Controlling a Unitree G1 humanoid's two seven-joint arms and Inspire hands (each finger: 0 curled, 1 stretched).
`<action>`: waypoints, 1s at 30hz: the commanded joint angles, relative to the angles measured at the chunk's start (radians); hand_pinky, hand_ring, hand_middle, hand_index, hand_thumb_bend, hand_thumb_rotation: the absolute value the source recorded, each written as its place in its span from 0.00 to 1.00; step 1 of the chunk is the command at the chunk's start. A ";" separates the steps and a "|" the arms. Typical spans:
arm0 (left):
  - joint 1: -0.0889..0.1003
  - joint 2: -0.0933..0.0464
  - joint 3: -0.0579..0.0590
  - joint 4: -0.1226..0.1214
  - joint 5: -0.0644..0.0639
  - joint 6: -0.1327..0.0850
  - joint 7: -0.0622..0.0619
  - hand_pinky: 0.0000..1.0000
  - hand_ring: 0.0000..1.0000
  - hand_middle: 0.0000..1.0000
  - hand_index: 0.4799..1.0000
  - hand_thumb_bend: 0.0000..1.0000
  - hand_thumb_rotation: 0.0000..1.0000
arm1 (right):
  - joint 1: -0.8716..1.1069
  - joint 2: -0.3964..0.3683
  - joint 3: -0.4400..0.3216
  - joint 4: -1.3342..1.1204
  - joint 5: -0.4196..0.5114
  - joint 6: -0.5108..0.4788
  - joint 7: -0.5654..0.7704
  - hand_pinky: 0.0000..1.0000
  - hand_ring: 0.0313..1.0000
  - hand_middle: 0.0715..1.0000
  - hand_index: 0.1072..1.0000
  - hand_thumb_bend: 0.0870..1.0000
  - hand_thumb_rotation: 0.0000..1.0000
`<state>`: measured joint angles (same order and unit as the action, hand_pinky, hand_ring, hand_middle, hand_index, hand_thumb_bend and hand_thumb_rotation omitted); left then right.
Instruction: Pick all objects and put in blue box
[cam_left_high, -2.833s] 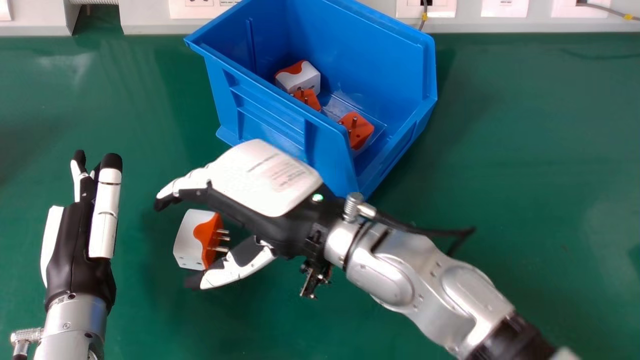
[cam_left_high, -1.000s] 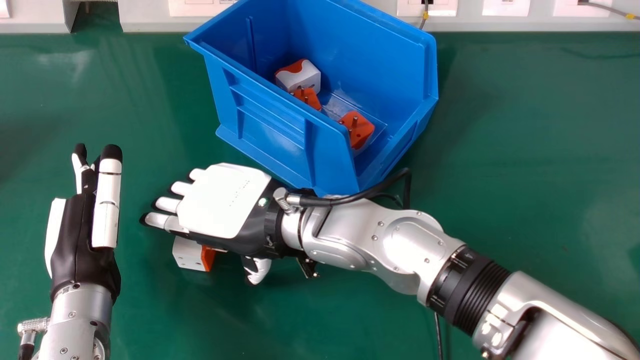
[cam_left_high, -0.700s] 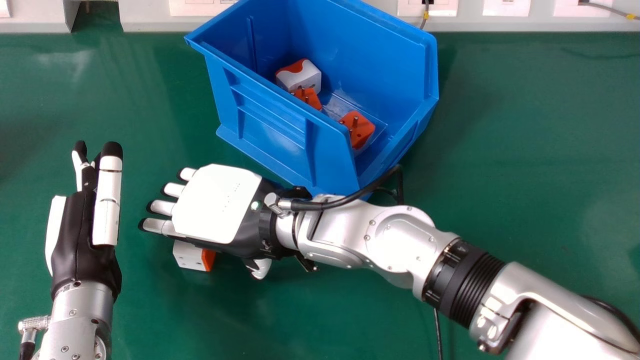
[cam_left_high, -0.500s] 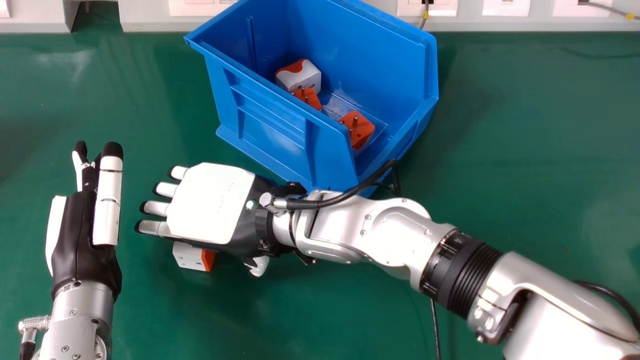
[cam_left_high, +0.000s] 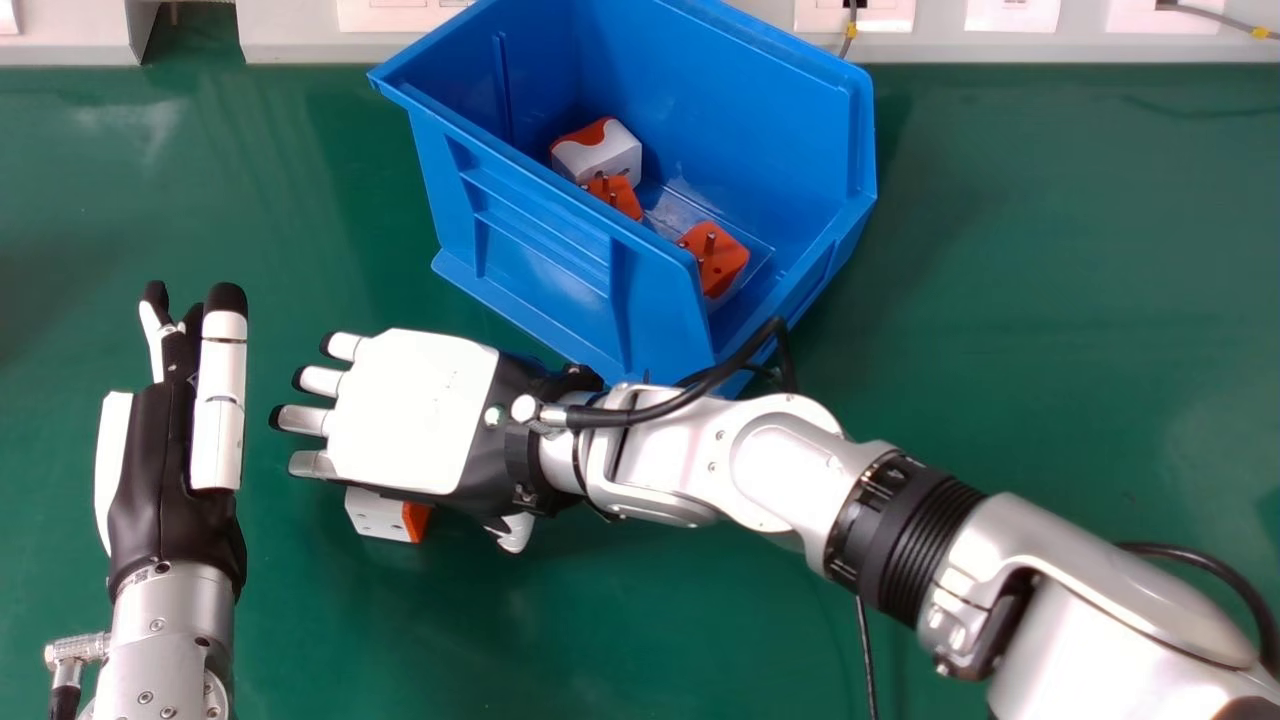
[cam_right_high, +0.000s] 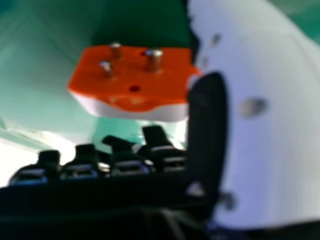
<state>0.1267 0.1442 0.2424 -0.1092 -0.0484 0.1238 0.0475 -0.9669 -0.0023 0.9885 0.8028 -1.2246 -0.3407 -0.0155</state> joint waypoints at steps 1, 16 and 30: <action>0.001 -0.004 -0.001 -0.035 0.008 -0.001 0.010 1.00 1.00 1.00 1.00 0.47 1.00 | -0.045 0.023 0.000 0.017 0.011 -0.007 -0.026 1.00 1.00 0.99 0.85 0.60 0.20; 0.031 -0.041 -0.022 -0.109 0.022 0.026 0.029 1.00 1.00 1.00 1.00 0.47 1.00 | -0.036 0.066 -0.004 0.134 0.038 -0.021 -0.079 0.98 1.00 0.96 0.86 0.63 0.15; 0.050 -0.043 -0.032 -0.133 0.029 0.026 0.021 1.00 1.00 1.00 1.00 0.47 1.00 | -0.048 0.073 0.005 0.182 0.053 -0.035 -0.114 0.97 0.98 0.93 0.87 0.60 0.14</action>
<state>0.1737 0.0974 0.2164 -0.2136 -0.0301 0.1549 0.0676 -0.9860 0.0650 0.9880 0.9817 -1.1801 -0.3687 -0.1128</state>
